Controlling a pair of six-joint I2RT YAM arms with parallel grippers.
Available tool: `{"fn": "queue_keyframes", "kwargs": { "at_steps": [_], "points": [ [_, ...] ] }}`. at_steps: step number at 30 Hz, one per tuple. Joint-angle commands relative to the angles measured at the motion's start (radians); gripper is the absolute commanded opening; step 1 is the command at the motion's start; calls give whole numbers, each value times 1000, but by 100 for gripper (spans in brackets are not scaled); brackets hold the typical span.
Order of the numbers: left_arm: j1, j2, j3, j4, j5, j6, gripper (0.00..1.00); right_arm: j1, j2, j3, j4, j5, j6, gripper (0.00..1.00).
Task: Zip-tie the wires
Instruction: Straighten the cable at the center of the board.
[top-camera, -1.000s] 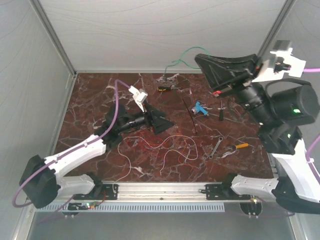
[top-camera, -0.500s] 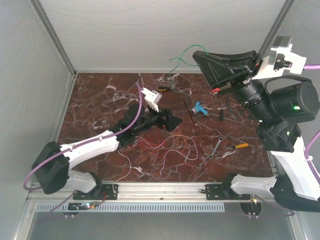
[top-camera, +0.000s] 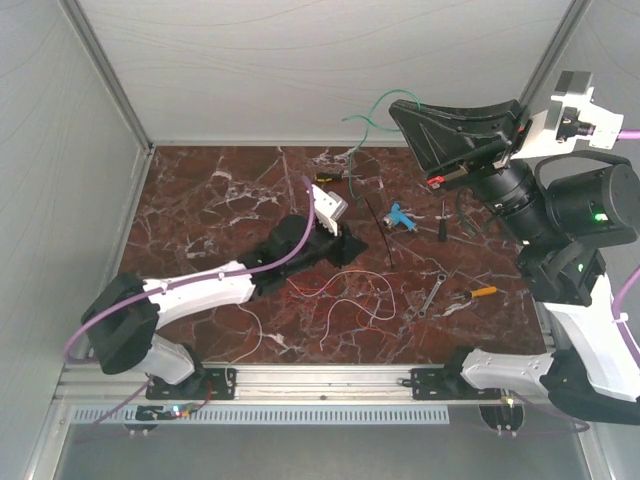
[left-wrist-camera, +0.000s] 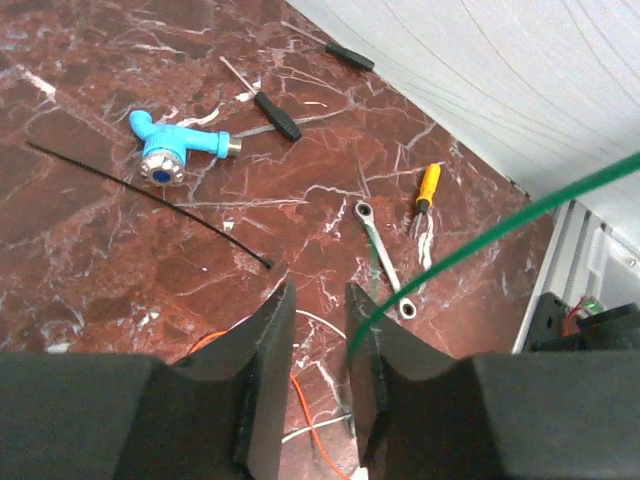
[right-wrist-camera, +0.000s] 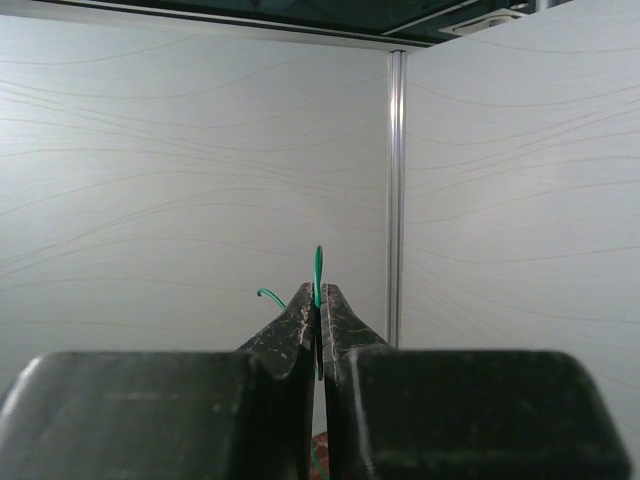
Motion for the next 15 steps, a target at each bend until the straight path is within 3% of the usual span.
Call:
{"fn": "queue_keyframes", "kwargs": {
  "at_steps": [1, 3, 10, 15],
  "points": [
    [-1, 23, 8, 126, 55, -5, 15, 8, -4, 48, 29, -6, -3, 0],
    [-2, 17, -5, 139, 46, -7, 0, 8, -4, 58, 19, -1, -9, 0],
    [0, -91, -54, 89, -47, 50, 0, 8, -25, 77, -18, 66, -55, 0],
    [2, -215, -25, -149, -180, 194, 0, 8, -63, 22, -84, 173, -79, 0]
  ]
}}
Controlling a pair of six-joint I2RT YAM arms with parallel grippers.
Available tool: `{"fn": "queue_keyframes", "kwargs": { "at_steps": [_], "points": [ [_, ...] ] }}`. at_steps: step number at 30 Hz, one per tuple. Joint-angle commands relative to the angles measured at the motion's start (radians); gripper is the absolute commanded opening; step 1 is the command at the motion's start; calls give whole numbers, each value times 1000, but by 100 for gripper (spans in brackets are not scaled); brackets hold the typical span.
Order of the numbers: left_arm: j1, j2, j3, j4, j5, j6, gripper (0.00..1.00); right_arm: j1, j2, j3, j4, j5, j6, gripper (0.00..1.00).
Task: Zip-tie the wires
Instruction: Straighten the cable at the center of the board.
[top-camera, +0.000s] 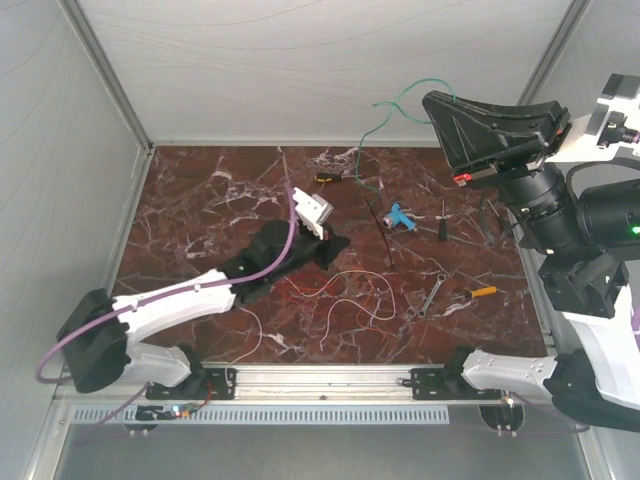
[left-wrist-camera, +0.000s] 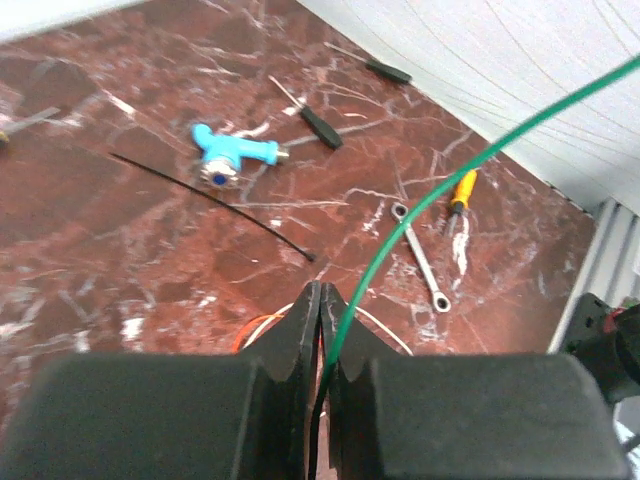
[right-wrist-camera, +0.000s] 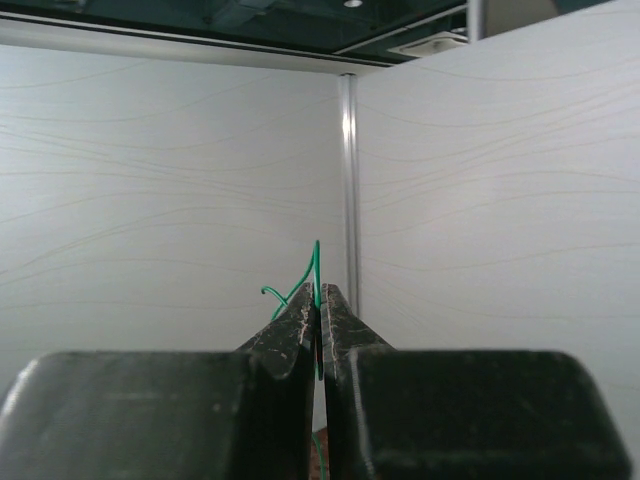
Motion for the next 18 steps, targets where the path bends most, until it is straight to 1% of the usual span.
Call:
{"fn": "queue_keyframes", "kwargs": {
  "at_steps": [1, 6, 10, 12, 15, 18],
  "points": [
    [6, -124, 49, -168, -145, 154, 0, 8, -55, -60, -48, 126, -39, 0],
    [56, -214, 141, -460, -158, 217, 0, 7, -150, -250, -25, 218, -21, 0],
    [86, -219, 255, -681, -187, 297, 0, 7, -210, -398, -24, 224, 52, 0],
    [129, -212, 299, -765, -195, 365, 0, 8, -238, -485, -14, 214, 99, 0],
    [220, -210, 308, -827, -212, 442, 0, 8, -273, -613, 5, 193, 179, 0],
    [335, -233, 246, -762, -201, 530, 0, 7, -283, -717, -3, 172, 230, 0]
  ]
}}
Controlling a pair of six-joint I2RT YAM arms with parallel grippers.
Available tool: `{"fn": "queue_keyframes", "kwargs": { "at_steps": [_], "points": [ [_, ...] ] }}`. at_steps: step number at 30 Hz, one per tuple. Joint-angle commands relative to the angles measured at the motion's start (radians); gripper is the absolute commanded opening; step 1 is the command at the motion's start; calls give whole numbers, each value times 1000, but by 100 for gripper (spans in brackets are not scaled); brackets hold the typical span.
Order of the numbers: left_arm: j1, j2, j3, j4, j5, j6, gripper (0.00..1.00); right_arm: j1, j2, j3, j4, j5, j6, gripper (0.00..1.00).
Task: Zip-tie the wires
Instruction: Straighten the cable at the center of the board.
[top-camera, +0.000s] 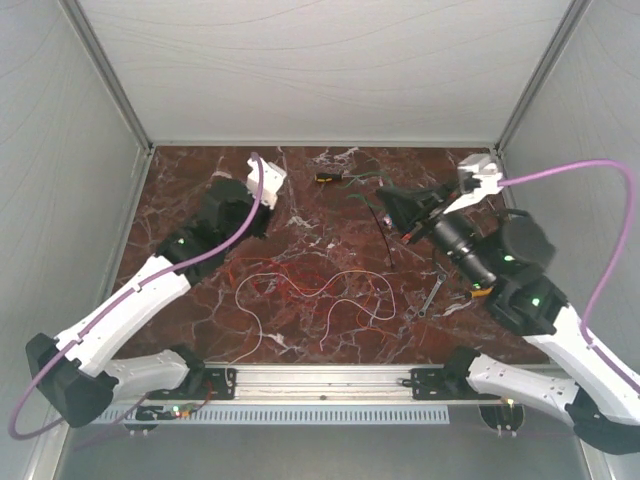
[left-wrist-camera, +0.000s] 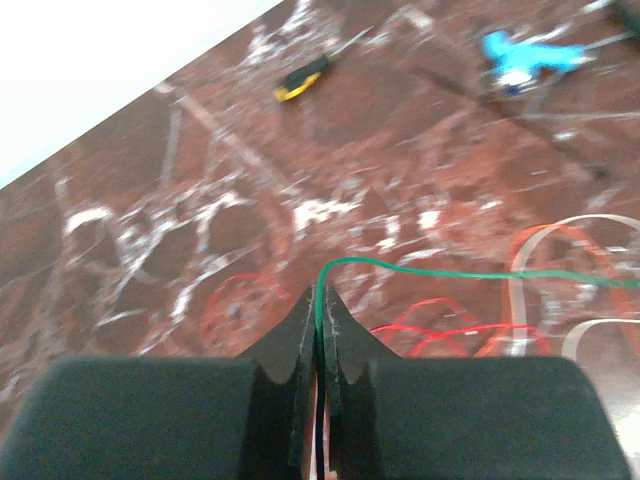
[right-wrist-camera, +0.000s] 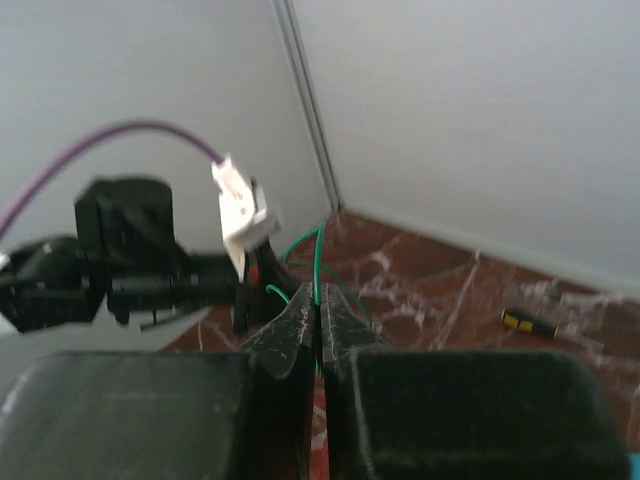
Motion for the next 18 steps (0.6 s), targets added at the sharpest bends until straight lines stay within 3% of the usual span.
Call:
{"fn": "queue_keyframes", "kwargs": {
  "at_steps": [1, 7, 18],
  "points": [
    [145, -33, -51, -12, -23, 176, 0, 8, -23, -122, 8, -17, 119, 0],
    [197, -29, -164, 121, -106, 301, 0, 8, -61, -292, -16, 4, 204, 0],
    [251, 51, -251, 259, -254, 348, 0, 8, -70, -486, -89, -19, 315, 0]
  ]
}}
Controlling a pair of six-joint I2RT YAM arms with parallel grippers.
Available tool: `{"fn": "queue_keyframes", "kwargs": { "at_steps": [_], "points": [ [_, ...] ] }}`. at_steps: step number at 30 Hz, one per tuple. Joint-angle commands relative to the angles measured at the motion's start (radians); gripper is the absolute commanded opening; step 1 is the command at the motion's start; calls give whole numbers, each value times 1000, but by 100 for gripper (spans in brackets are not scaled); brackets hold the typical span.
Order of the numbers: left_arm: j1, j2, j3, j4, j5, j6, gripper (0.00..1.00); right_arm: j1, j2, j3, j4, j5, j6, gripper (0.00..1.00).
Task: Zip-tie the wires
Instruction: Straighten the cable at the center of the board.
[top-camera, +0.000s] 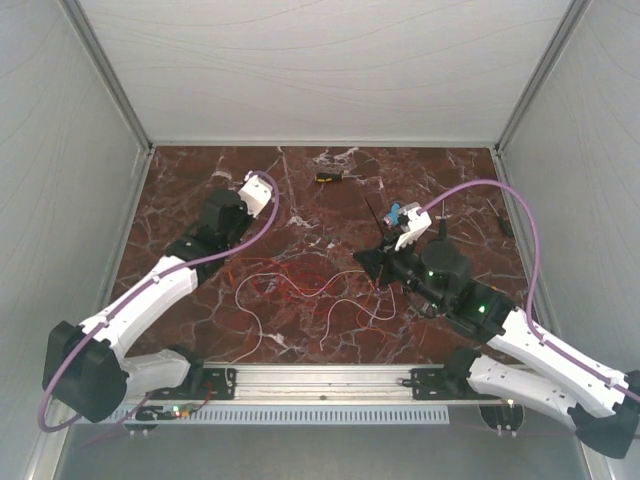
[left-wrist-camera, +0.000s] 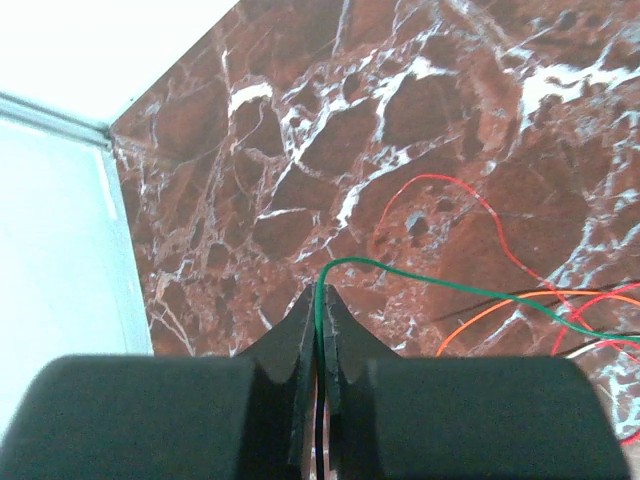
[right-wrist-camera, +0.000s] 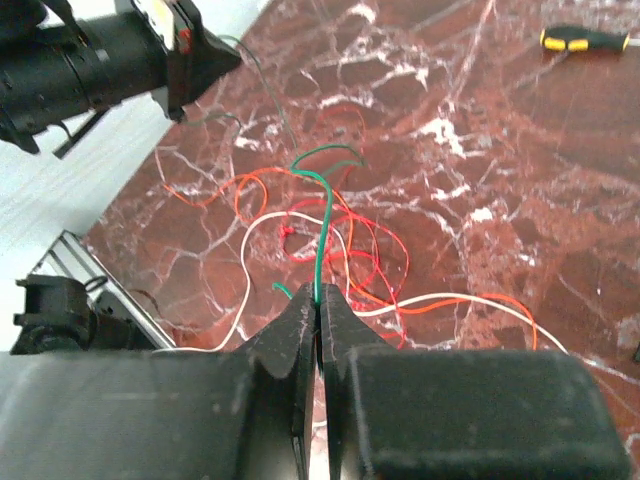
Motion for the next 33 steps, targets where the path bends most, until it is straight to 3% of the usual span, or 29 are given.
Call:
{"fn": "queue_keyframes", "kwargs": {
  "at_steps": [1, 9, 19, 23, 33],
  "points": [
    [18, 14, -24, 127, -67, 39, 0, 7, -16, -32, -32, 1, 64, 0],
    [20, 38, -70, 175, -76, 64, 0, 6, -16, -69, -110, 5, 84, 0],
    [20, 29, -101, 140, 15, 27, 0, -21, 34, -56, -210, -53, 157, 0],
    [16, 36, -113, 127, 85, 19, 0, -21, 45, -82, -219, -82, 188, 0],
    [7, 97, -101, 110, 89, 5, 0, -21, 21, -202, -207, -119, 250, 0]
  ]
}}
